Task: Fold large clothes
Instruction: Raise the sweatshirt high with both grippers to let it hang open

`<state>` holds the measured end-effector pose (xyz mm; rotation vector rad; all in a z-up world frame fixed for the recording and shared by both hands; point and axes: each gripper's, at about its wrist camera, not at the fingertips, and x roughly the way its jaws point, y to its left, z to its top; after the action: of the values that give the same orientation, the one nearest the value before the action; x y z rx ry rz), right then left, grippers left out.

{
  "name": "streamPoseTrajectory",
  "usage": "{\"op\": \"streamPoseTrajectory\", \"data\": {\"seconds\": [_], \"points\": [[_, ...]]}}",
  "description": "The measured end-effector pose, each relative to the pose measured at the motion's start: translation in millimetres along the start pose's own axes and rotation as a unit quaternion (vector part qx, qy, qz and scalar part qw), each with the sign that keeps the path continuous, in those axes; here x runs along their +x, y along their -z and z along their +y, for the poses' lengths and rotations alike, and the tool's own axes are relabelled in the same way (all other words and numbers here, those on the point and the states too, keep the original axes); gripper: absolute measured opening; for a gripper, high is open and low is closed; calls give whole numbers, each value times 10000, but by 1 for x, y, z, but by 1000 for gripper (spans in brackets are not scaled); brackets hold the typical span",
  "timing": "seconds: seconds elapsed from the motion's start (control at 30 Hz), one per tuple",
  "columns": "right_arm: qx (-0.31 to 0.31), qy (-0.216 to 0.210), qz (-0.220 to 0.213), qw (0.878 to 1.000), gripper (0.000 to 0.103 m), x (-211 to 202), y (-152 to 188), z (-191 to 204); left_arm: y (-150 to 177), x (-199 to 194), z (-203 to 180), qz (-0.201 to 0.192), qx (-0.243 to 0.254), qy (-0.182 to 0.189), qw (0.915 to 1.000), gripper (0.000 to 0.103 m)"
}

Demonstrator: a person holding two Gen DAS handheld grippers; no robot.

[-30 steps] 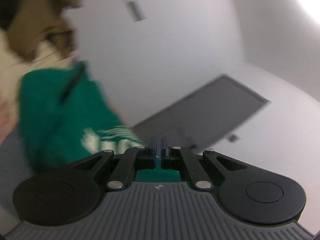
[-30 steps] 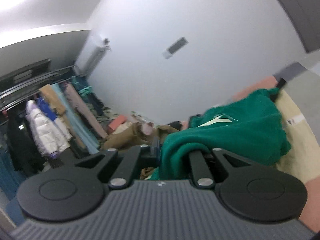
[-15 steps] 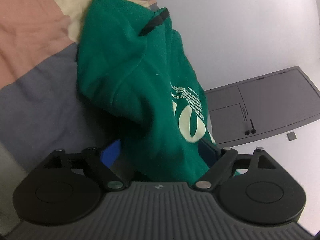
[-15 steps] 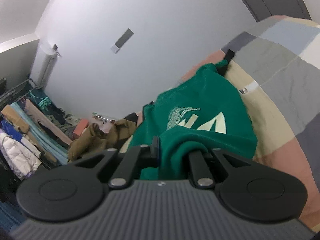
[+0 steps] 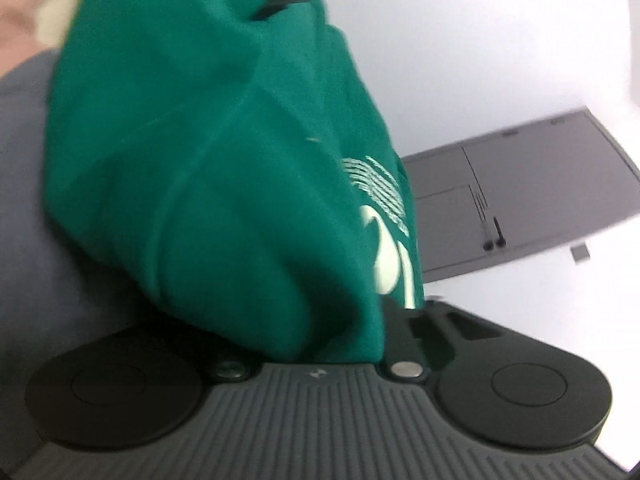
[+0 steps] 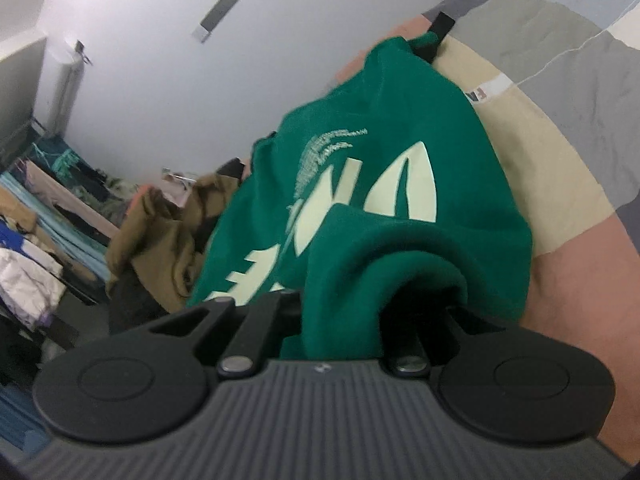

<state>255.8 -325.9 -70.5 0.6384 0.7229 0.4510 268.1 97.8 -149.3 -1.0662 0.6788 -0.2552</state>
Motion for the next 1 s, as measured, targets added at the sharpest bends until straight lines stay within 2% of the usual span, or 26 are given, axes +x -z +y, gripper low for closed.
{"op": "streamPoseTrajectory", "data": {"seconds": [0.1,0.2,0.37,0.53,0.57,0.67,0.77,0.87,1.0], "points": [[-121,-120,-46,9998,13,6,0,3,-2,-14,-15,-323,302,328,9985,6],[-552,-417,-216,9974,12,0,1,16,-6,-33,-28,-565,420,797,9943,6],[-1232,-1324,-790,9803,12,-37,10,51,-5,-62,-39,-732,606,1311,9868,6],[-1545,-1802,-1120,9649,12,-78,9,75,2,-104,-55,-968,912,1523,9794,6],[-1540,-1873,-1194,9628,12,-86,8,78,14,-128,-66,-1021,962,1584,9774,6],[-1516,-2146,-1465,9537,12,-112,-1,85,19,-162,-85,-1234,1123,1795,9695,6],[-1510,-2358,-1710,9446,12,-134,-17,99,18,-189,-108,-1540,1277,1823,9627,6],[-1815,-2382,-1824,9365,12,-154,-39,128,8,-209,-131,-1685,1237,1920,9589,6],[-2142,-2454,-1940,9253,12,-182,-73,173,-5,-244,-183,-1914,1593,2003,9476,6]]}}
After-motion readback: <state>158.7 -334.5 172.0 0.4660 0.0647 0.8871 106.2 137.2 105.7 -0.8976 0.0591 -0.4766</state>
